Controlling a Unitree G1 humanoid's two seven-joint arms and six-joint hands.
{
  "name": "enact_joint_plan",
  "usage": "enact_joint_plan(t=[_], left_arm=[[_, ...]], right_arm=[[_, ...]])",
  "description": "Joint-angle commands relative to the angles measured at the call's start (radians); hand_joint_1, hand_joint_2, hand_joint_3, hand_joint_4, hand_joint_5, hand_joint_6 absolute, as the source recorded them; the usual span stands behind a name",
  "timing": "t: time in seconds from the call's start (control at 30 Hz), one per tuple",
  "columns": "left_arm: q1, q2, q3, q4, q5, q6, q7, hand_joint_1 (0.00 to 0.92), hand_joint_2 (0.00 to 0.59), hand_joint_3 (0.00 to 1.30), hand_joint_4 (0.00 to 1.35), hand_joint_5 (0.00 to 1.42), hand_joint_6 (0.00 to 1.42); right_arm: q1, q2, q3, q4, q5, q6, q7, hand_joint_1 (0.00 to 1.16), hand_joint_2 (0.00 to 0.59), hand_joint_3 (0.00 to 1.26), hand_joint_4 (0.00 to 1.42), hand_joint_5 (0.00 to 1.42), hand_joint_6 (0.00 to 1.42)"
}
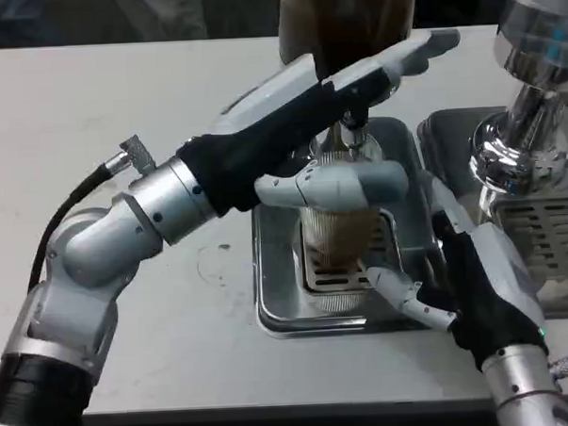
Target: Grasp the cup under the faucet to collect the drink, then remove the cup.
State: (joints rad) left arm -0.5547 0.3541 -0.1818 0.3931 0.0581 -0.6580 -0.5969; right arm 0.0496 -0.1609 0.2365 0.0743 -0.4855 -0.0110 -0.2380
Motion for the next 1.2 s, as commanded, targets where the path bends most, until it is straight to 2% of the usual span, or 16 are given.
enact_joint_plan(t=[0.03,0.67,1.2], left_arm=[[0.012,0.005,-0.017,-0.021,0.023,0.008,-0.002,0.0,0.037,0.0,0.0,0.06,0.0],[0.012,0.009,0.008,-0.027,0.013,0.019,0.027,0.0,0.04,0.0,0.0,0.06,0.0],[0.028,-0.038,0.115,0.013,-0.037,-0.1,0.175,0.0,0.068,0.0,0.0,0.02,0.0]], right_arm=[[-0.018,0.014,0.0,0.013,0.009,-0.026,0.001,0.53,0.257,0.0,0.0,0.0,0.0],[-0.03,0.034,-0.012,0.031,0.025,-0.031,0.002,0.52,0.267,0.0,0.0,0.0,0.0],[-0.038,0.04,-0.02,0.053,0.032,-0.049,-0.004,0.51,0.262,0.0,0.0,0.0,0.0]])
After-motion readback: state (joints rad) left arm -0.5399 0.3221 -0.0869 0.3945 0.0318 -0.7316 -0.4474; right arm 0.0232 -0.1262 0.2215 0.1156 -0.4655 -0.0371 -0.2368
